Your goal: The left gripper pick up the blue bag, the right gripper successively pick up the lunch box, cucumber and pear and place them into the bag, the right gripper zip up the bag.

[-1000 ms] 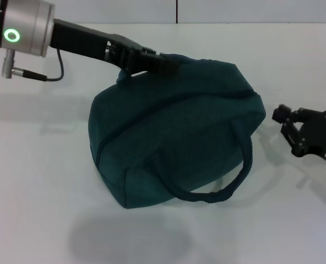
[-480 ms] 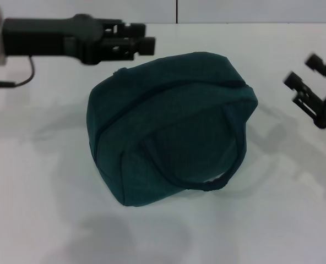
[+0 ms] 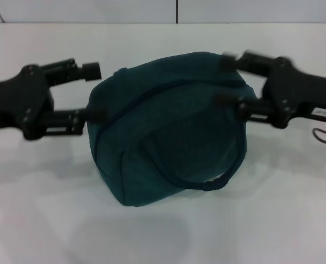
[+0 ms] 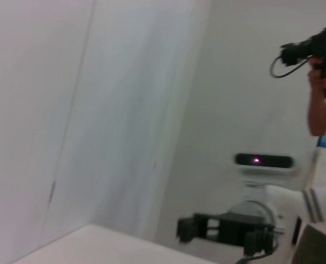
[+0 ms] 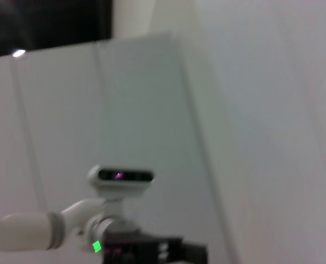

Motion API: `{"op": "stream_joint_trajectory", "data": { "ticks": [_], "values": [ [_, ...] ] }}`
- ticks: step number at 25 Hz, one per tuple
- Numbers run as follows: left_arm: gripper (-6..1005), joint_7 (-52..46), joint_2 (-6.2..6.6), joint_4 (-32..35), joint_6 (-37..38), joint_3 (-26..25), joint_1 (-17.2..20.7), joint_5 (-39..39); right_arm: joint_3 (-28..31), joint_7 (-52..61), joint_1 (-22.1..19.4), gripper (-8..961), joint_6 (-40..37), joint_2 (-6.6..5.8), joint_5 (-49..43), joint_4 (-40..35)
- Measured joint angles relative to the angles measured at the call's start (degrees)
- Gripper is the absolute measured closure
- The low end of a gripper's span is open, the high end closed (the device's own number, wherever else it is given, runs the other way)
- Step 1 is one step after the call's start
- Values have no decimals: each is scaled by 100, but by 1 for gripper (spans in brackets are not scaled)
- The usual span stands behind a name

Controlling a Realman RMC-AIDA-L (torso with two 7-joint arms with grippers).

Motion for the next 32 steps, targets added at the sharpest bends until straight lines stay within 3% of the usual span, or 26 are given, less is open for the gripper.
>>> {"op": "stream_joint_trajectory", "data": {
  "ticks": [6,12,24,32],
  "values": [
    [138,684,-6,-470,272,42,141,-8,8,1266,693,234,-172,-82,-1010,-64],
    [141,1192,-9,-1051,343,48,115,188,11,1496,1092,238,-161,89,-1621,-19],
    [141,1433,-9,-1201,393,24,79,208,12,1508,1200,244,7,216,-1787,-12],
    [141,1451,-29,-1205,391,11,95,203,12,1466,1172,246,22,209,-1798,-20]
  ]
}}
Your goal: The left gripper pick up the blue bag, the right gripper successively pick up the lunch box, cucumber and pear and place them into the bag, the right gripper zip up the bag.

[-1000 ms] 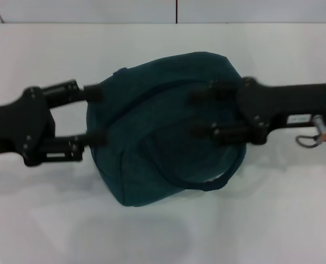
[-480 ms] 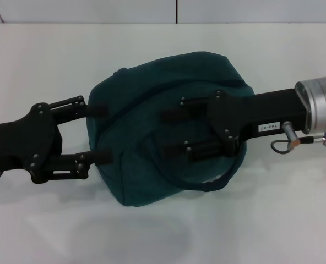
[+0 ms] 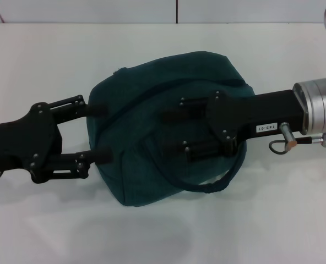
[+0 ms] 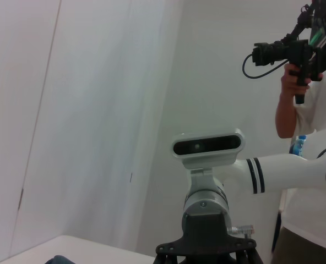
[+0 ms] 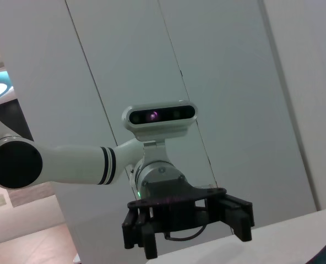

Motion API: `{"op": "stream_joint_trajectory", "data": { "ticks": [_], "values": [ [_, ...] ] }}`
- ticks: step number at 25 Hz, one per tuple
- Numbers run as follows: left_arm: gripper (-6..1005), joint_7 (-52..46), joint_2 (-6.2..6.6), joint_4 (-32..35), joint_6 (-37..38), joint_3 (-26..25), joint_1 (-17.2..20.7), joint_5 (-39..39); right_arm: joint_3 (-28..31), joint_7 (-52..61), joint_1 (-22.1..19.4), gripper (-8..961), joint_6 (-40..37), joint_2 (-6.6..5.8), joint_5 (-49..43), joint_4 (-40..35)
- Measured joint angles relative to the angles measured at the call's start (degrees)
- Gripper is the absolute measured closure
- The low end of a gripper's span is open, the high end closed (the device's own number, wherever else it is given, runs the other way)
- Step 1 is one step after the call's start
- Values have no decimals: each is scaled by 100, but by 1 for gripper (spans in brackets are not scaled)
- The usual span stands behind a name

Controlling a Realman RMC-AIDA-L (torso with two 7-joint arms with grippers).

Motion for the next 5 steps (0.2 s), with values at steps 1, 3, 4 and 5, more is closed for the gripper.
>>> {"op": "stream_joint_trajectory", "data": {
  "ticks": [1,3,4,5],
  "values": [
    [141,0,-2,0,-1,-1,1,-4,0,-5,-4,246,0,0,0,0],
    [141,0,-3,0,-7,-2,1,-6,0,-8,-11,246,0,-1,0,-2],
    [141,0,-4,0,-10,-2,0,-6,0,-9,-13,246,0,-2,0,-2],
    [141,0,-4,0,-13,-2,-2,-6,0,-11,-15,246,0,-2,0,-3]
  ]
}}
